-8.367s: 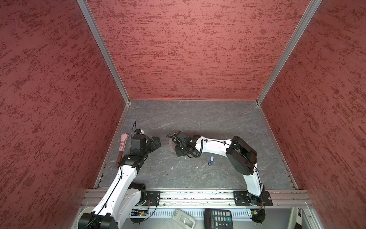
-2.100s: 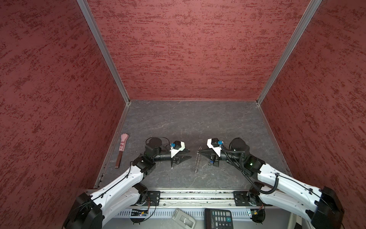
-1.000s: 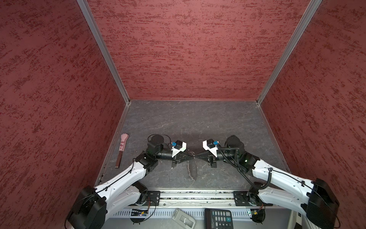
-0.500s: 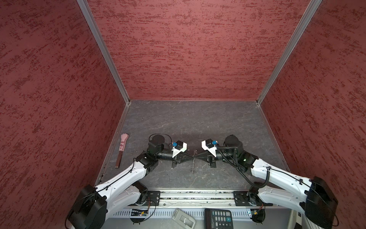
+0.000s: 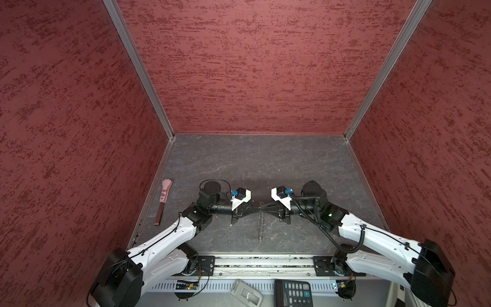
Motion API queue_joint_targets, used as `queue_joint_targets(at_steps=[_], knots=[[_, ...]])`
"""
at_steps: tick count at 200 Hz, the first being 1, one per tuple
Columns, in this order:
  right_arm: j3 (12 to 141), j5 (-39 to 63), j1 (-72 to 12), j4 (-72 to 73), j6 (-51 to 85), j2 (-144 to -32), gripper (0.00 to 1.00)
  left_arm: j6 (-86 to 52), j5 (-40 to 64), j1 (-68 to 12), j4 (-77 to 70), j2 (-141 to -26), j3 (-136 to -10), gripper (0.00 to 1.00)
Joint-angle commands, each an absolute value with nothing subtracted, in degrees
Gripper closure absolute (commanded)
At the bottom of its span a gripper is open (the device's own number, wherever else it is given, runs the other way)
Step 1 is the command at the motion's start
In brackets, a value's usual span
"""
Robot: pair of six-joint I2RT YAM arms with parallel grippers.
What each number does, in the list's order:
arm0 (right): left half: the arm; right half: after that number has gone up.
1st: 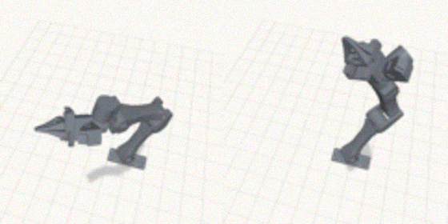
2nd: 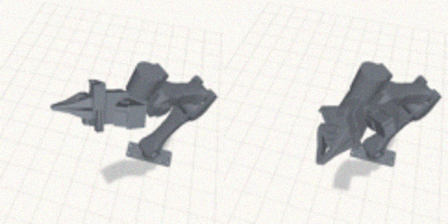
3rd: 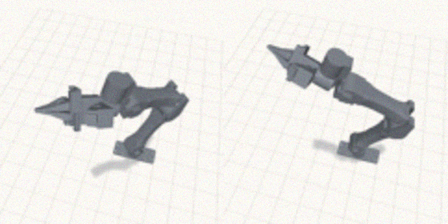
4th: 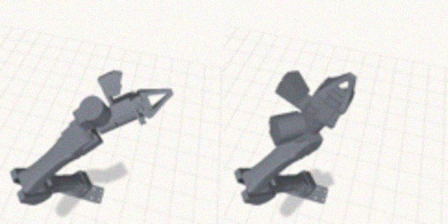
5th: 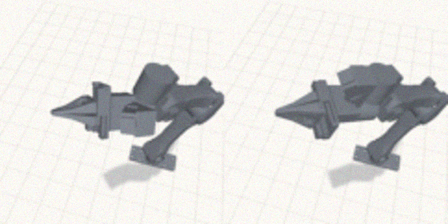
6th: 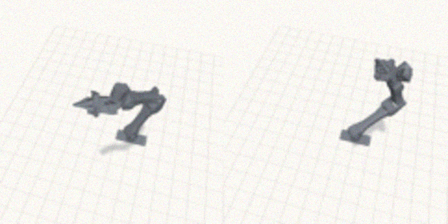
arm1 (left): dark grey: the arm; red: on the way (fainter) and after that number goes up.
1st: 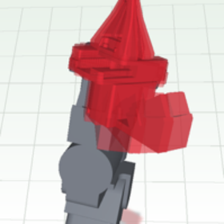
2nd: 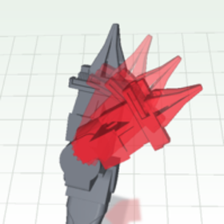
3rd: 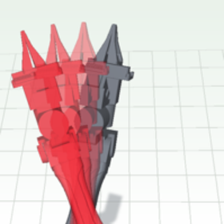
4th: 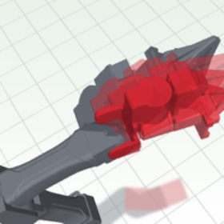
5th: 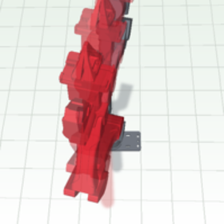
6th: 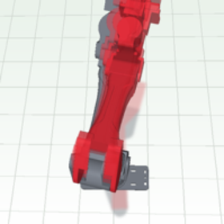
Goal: Attach keys to a key ring
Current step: Pass the keyring, then touch the key at the bottom-center of the table.
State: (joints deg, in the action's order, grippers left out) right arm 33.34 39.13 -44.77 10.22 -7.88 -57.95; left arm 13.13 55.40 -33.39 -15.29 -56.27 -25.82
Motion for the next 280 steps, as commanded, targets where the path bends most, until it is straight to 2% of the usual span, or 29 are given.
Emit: queue_joint_targets(at_steps=[1,25,86,129,146,162,212,280], knots=[[32.18,33.47,-44.47,10.59,-8.81,-53.28,0.66,12.22,53.96,-33.13,-18.98,-55.42,-25.18,1.0],[29.33,30.37,-44.47,13.59,-7.78,-50.16,0.59,12.13,53.67,-33.12,-19.59,-55.55,-24.96,1.0],[28.24,23.6,-44.47,14.76,-4.87,-50.4,0.57,15.11,48.3,-35.15,-22.32,-54.59,-22.59,1.0],[28.58,10.76,-44.39,11.89,3.74,-50.15,0.53,15.74,43.02,-35.88,-23.72,-53.49,-21.42,1.0],[30.82,2.43,-44.32,6.48,9.38,-51.92,0.51,15.32,42.07,-36.03,-24.92,-53.35,-20.95,1.0],[34.02,-0.74,-44.0,-0.78,13.11,-54.78,0.51,15.21,40.97,-36.3,-24.81,-53.35,-20.92,1.0],[41.47,-1.87,-41.96,-19.86,25.3,-67.05,0.56,15.29,39.66,-37.07,-25.4,-53.66,-20.32,1.0],[40.14,2.36,-40.87,-26.43,34.97,-71.51,0.64,15.56,39.89,-37.05,-24.96,-52.48,-20.21,1.0]])
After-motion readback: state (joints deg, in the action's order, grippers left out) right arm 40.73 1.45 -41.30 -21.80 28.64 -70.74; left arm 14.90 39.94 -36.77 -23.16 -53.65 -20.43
